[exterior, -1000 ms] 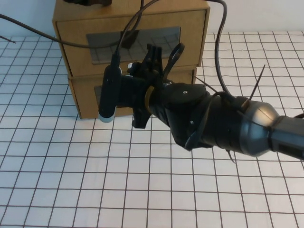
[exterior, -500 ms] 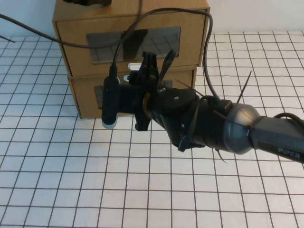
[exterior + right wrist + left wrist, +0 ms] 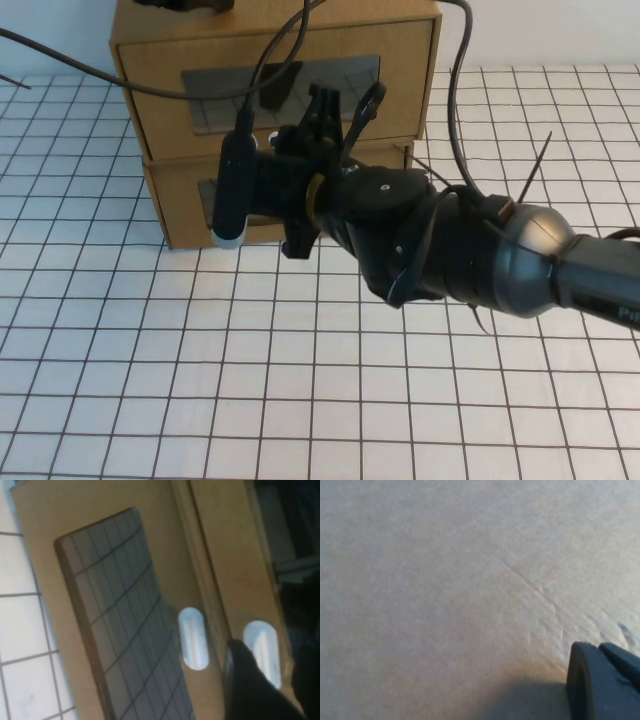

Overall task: Open the shoe box
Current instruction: 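Pull the top drawer of the cardboard box fully open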

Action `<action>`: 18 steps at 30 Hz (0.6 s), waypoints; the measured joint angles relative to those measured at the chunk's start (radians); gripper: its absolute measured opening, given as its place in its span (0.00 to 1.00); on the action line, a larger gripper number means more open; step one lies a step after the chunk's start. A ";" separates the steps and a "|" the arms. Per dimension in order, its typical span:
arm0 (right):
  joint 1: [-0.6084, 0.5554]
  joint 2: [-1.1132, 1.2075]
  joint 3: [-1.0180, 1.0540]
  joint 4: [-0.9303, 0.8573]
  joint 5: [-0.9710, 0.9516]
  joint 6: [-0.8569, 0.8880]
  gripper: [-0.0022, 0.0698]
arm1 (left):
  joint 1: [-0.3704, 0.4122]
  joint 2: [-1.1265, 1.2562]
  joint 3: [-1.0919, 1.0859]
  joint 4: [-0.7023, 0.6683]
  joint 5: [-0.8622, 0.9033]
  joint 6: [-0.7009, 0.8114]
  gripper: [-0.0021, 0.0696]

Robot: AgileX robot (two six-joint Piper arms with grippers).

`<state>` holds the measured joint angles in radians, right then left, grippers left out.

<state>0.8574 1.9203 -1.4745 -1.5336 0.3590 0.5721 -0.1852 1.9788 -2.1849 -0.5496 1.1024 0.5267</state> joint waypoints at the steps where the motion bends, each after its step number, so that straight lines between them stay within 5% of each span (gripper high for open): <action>1: 0.000 0.004 0.000 -0.003 -0.003 0.000 0.31 | 0.000 0.000 0.000 0.000 0.000 0.000 0.03; 18: -0.021 0.084 -0.081 -0.029 0.005 0.004 0.31 | 0.000 0.000 0.000 -0.002 0.006 0.000 0.03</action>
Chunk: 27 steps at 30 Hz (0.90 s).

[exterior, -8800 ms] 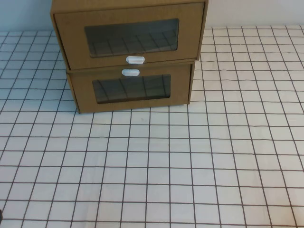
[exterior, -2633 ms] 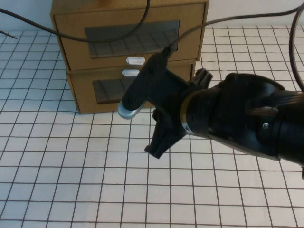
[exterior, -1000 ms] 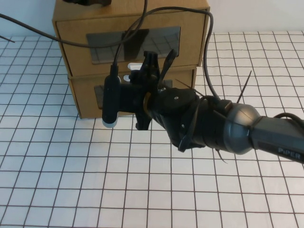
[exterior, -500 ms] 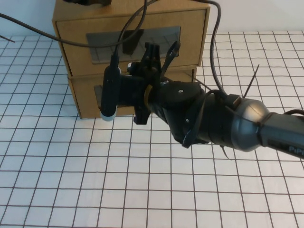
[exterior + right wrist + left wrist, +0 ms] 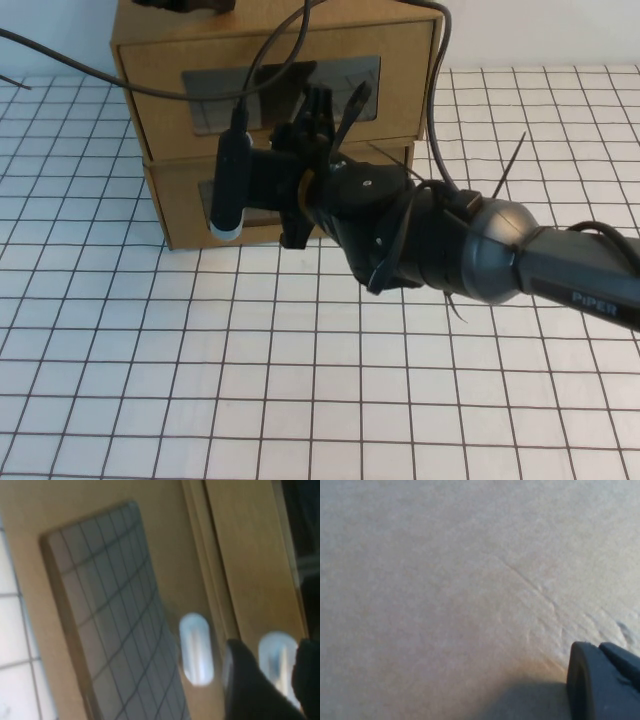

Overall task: Open the shoe box
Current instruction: 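Pull the top drawer of the cardboard box fully open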

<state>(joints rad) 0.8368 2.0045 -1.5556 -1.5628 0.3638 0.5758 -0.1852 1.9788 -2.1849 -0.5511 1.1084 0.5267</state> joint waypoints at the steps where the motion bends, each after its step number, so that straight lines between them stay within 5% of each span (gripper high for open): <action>1: -0.005 0.000 0.000 0.010 0.009 0.000 0.31 | 0.000 0.000 0.000 0.000 0.000 0.000 0.03; 27: -0.014 -0.002 -0.002 0.059 0.048 -0.020 0.28 | 0.000 0.000 0.000 -0.001 0.006 0.000 0.03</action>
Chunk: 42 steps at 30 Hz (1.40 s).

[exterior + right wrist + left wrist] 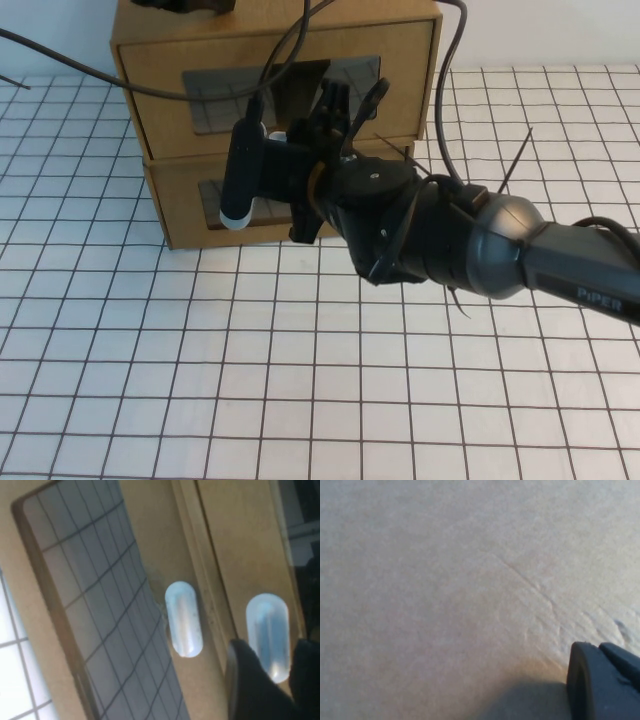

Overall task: Open the shoe box
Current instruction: 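Pull the top drawer of the cardboard box fully open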

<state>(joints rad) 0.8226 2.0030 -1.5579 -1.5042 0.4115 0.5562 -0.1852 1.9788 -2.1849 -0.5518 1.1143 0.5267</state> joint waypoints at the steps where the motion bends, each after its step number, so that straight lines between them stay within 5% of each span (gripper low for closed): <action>1: 0.003 -0.002 0.000 0.002 0.000 0.000 0.28 | 0.000 0.000 0.000 0.000 0.000 0.000 0.03; 42: -0.004 0.016 -0.002 -0.140 -0.035 0.000 0.24 | 0.000 0.000 0.000 -0.002 0.004 0.000 0.03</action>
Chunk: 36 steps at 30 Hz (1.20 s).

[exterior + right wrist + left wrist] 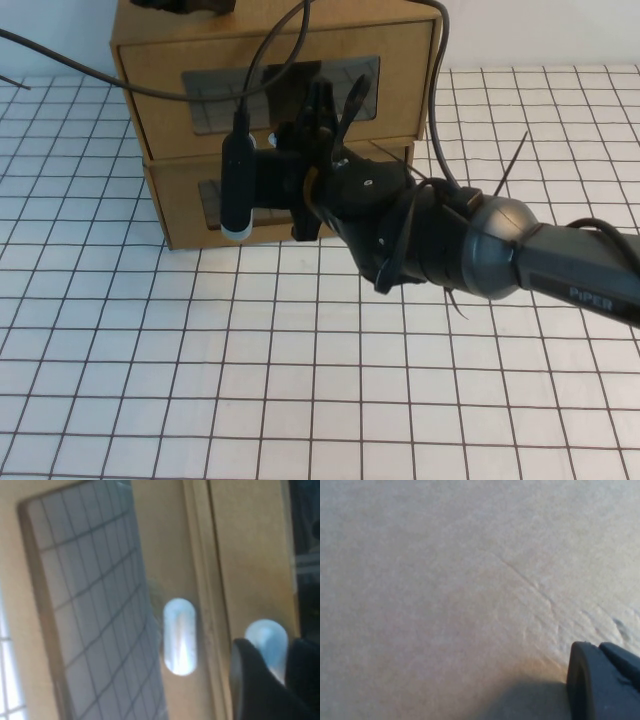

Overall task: Open the shoe box
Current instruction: 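Pull the top drawer of the cardboard box fully open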

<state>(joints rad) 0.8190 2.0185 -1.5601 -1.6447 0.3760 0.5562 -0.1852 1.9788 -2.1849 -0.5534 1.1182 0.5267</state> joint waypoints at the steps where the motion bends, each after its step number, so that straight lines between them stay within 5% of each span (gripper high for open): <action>1: 0.000 0.000 0.000 -0.005 0.007 0.000 0.23 | 0.000 0.000 0.000 0.000 0.000 0.000 0.03; 14: 0.000 0.002 0.000 -0.011 0.016 0.000 0.05 | 0.002 0.000 -0.001 0.000 0.002 0.000 0.03; 36: 0.113 -0.216 0.247 0.094 0.044 -0.002 0.02 | 0.002 -0.002 -0.001 0.002 0.024 -0.050 0.03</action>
<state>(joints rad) 0.9324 1.8026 -1.3130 -1.5507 0.4204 0.5546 -0.1836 1.9769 -2.1855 -0.5519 1.1420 0.4769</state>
